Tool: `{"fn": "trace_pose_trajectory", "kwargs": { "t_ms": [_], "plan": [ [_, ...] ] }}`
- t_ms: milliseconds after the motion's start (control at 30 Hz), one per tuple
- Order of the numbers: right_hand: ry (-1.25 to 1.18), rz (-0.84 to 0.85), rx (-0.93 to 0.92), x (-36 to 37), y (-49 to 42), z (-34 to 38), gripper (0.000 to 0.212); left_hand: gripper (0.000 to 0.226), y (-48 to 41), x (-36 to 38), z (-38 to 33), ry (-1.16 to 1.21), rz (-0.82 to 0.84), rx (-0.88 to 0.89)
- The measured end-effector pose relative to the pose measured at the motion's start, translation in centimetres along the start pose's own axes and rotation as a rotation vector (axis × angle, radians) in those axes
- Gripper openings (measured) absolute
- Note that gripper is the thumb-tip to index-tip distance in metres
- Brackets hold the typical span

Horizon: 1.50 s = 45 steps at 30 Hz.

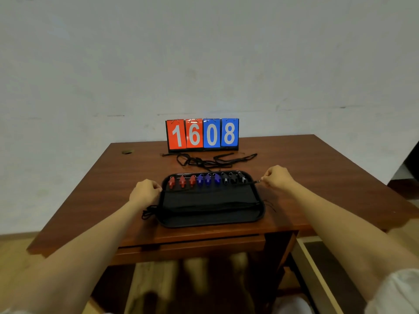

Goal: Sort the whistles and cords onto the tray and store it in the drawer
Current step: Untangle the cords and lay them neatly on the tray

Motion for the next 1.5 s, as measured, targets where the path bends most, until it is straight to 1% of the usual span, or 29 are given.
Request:
{"fn": "trace_pose_trajectory", "kwargs": {
  "t_ms": [67,167,333,700,767,867,967,1133,1233,1333,1500],
  "plan": [
    [0.012,0.034,0.019,0.9,0.2,-0.8,0.034,0.018,0.4,0.9,0.3,-0.019,0.022,-0.01],
    [0.029,0.063,0.045,1.9,0.5,-2.0,0.029,0.007,0.7,1.7,0.8,-0.03,0.02,-0.026],
    [0.03,0.082,0.086,3.1,0.7,-3.2,0.02,0.01,1.2,3.1,1.4,-0.094,0.028,-0.034],
    [0.038,0.127,0.108,4.8,0.0,-4.0,0.016,0.012,1.3,3.9,1.7,-0.278,-0.02,-0.007],
    [0.032,0.113,0.106,4.9,-0.1,-4.0,0.017,0.016,1.4,4.0,1.6,-0.29,-0.007,-0.016],
    [0.02,0.119,0.098,5.0,-0.1,-4.0,0.02,0.028,1.7,4.3,1.4,-0.286,0.016,-0.001],
    [0.02,0.142,0.04,5.2,-0.2,-3.7,0.018,0.029,2.0,4.8,0.6,-0.308,0.016,0.081],
    [0.193,0.19,-0.119,5.8,0.1,-2.2,0.008,0.036,2.6,6.0,-1.1,-0.42,0.043,0.216],
    [0.353,0.217,-0.209,6.7,0.4,-1.5,0.014,0.033,2.8,6.5,-1.2,-0.482,0.067,0.238],
    [0.444,0.236,-0.231,7.5,0.6,-1.5,0.014,0.029,3.0,6.8,-0.9,-0.479,0.085,0.229],
    [0.416,0.211,-0.281,7.4,0.5,-0.3,0.014,0.026,2.6,6.8,-1.9,-0.427,0.089,0.268]
  ]
}}
Point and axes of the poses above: each hand's wrist, its own y-axis away from the middle knuckle, its own x-axis out of the palm, z = x × y, the point moved 5 cm from there along -y, towards the middle knuckle, and after that the axes turned 5 degrees about z, right-handed, at the moved point
